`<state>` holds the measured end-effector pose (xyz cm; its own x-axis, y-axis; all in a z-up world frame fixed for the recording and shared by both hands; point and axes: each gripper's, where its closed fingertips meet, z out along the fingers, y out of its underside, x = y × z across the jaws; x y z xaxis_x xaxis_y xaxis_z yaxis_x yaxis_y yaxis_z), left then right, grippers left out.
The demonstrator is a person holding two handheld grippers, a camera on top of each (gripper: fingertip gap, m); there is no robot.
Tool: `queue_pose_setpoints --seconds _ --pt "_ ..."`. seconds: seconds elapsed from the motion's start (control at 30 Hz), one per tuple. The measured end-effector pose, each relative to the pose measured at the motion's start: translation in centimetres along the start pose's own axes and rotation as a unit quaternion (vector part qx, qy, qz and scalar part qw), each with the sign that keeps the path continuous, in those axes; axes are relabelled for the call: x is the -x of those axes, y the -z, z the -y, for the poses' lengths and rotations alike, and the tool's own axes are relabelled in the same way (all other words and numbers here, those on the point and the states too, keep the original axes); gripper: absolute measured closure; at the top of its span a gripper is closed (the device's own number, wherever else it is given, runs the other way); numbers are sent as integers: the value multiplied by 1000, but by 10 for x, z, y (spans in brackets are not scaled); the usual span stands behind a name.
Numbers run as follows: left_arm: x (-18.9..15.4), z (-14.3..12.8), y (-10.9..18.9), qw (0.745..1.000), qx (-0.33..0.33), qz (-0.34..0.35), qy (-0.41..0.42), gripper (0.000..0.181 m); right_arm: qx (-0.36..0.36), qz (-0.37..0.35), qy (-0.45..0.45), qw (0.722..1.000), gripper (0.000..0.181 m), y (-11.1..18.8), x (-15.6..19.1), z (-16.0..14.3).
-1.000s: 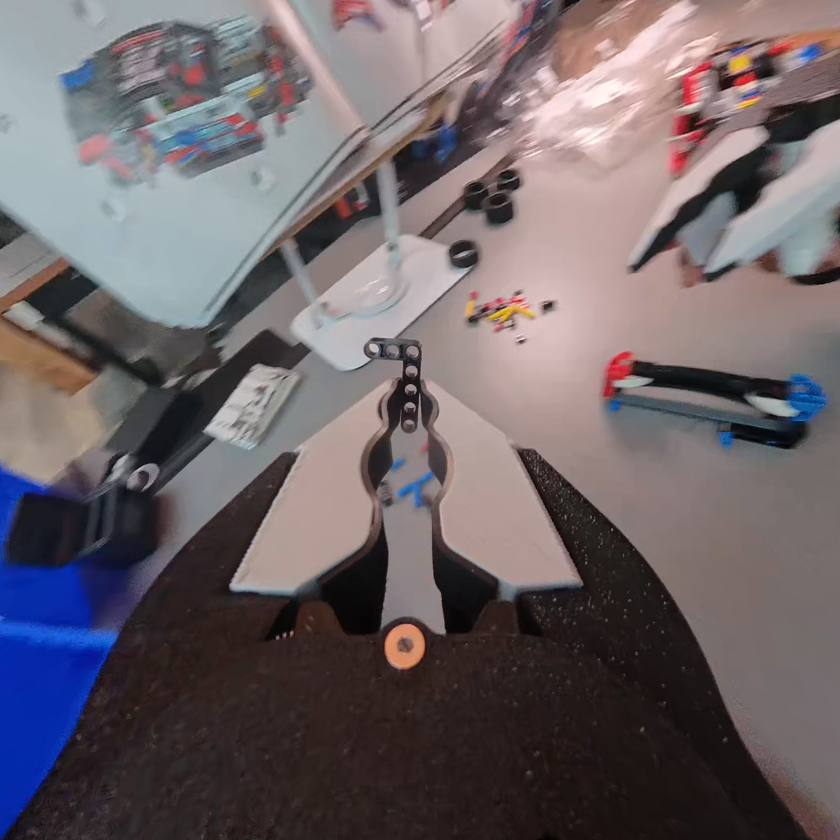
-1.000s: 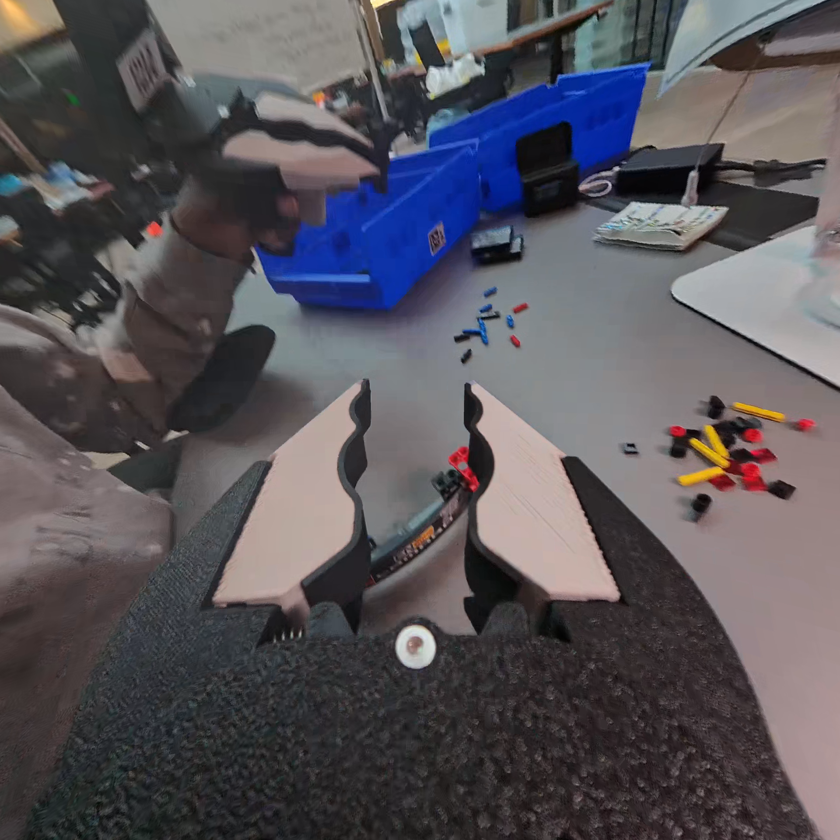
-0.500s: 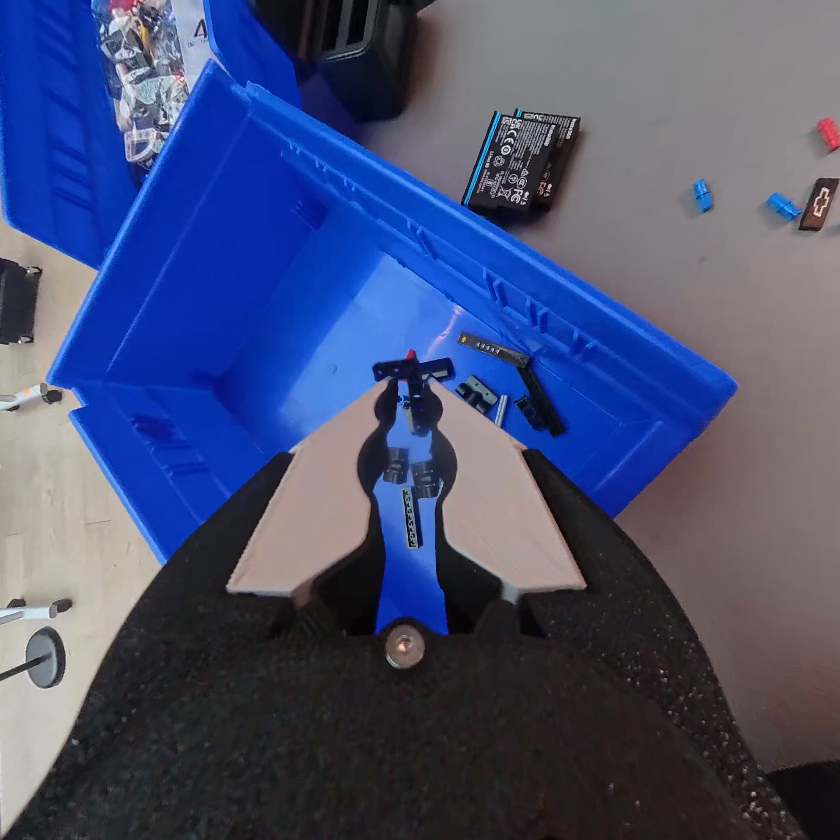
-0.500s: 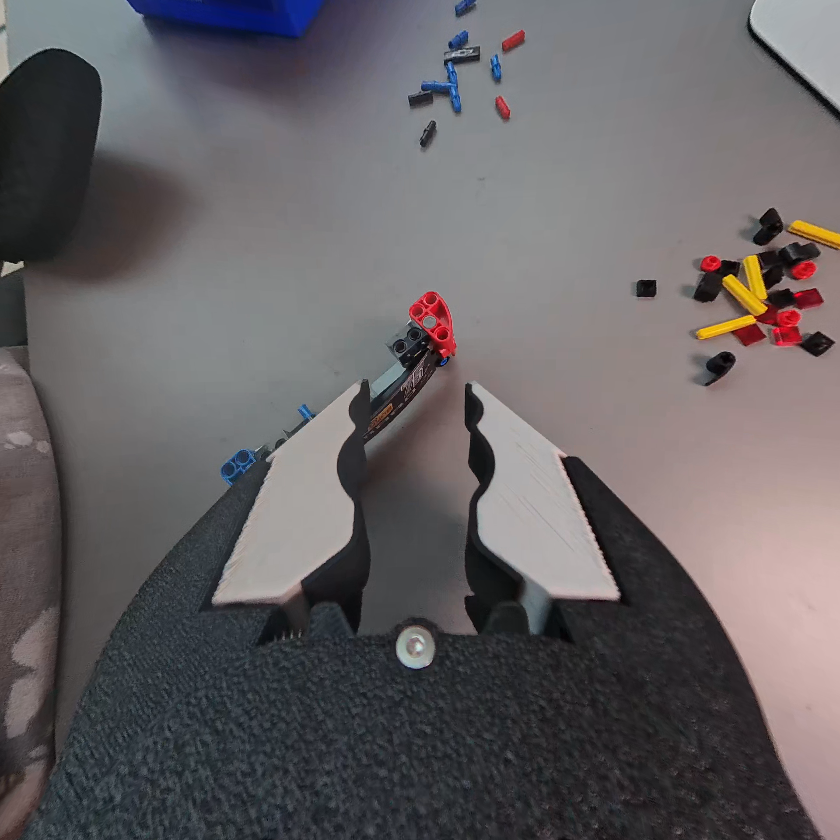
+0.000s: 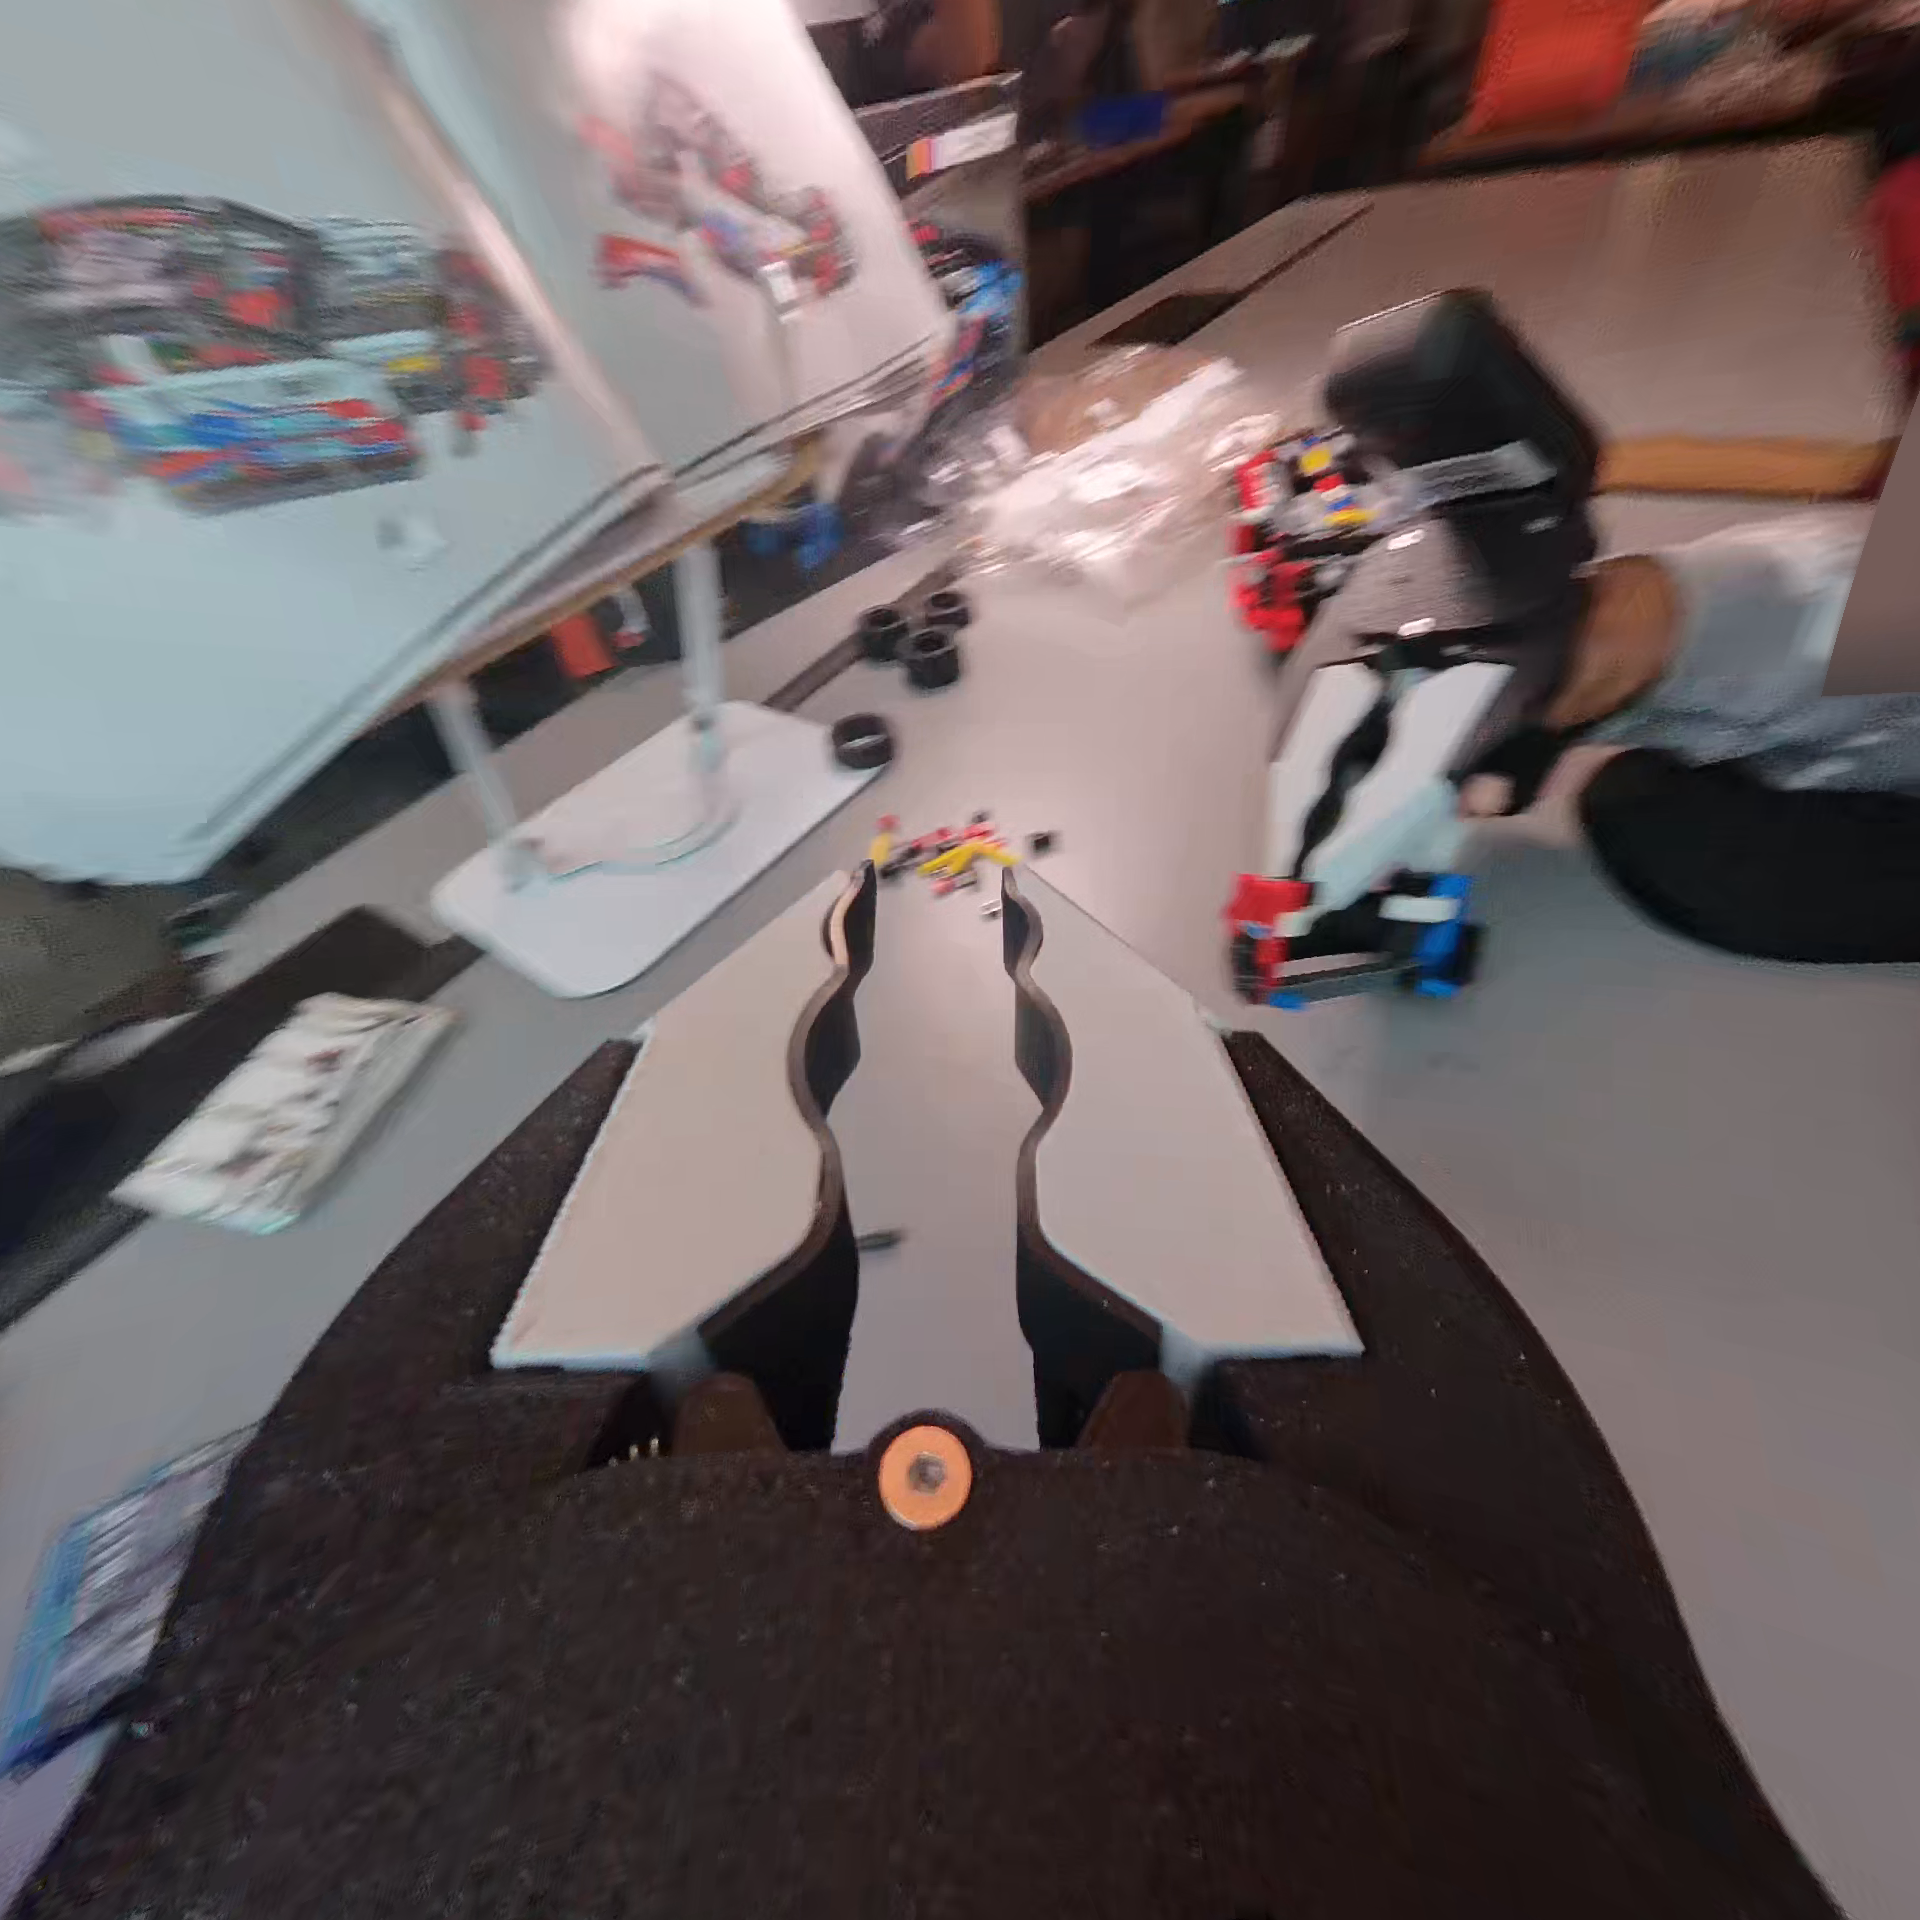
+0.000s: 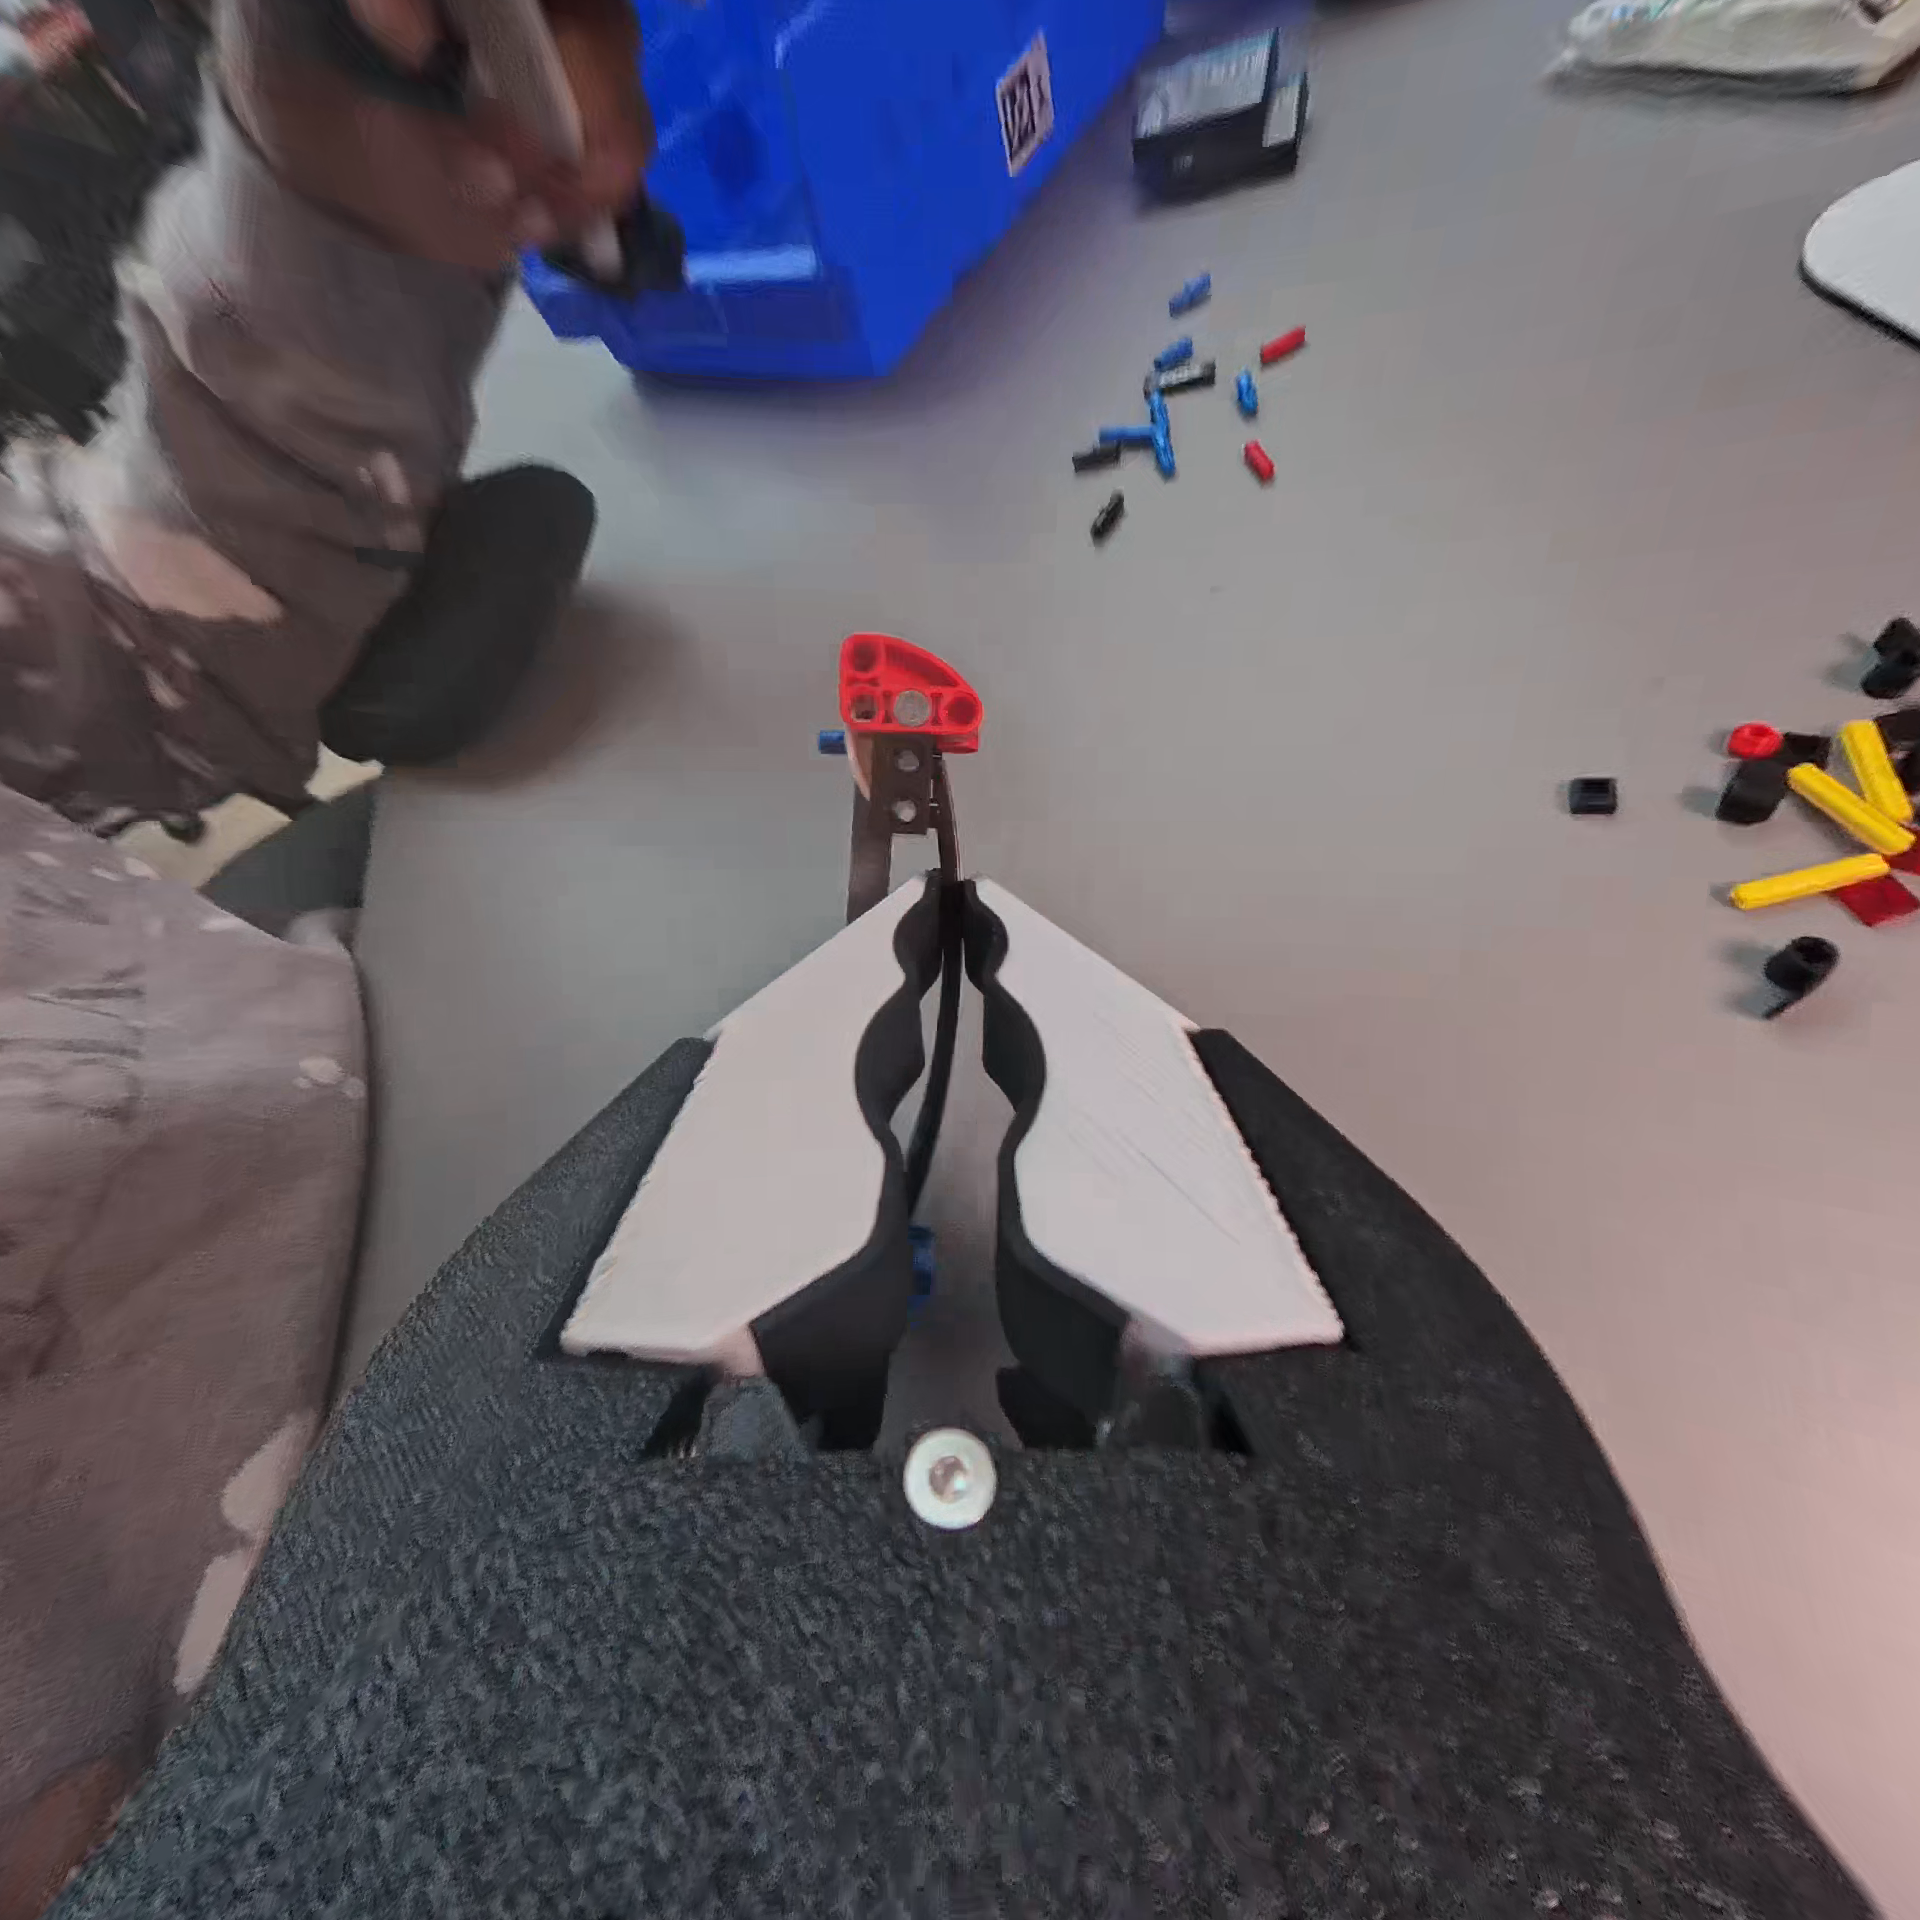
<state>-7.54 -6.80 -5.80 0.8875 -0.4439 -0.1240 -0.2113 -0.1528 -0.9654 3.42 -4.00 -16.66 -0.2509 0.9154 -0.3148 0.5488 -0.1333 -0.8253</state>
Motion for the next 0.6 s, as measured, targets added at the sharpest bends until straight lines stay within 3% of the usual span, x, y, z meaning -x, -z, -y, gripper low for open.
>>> queue_pose_setpoints --seconds 0.03,0.13,0.27,0.5,0.57,0.6 --pt "-24 1 -11 997 -19 -66 31 155 -24 15 -17 999 180 4 2 8" --pt "-71 -8 -33 969 -34 -207 131 146 -111 88 -53 988 179 19 16 33" --pt "-98 -13 -52 926 -43 -284 246 138 -200 168 -104 960 180 37 27 59" --pt "-117 -8 -61 904 -48 -318 283 158 -258 225 -165 925 178 32 34 70" --pt "-113 -11 -60 905 -40 -309 289 160 -263 214 -170 925 178 29 29 70" --pt "-111 -13 -60 905 -39 -306 292 173 -261 191 -177 929 177 27 22 69"
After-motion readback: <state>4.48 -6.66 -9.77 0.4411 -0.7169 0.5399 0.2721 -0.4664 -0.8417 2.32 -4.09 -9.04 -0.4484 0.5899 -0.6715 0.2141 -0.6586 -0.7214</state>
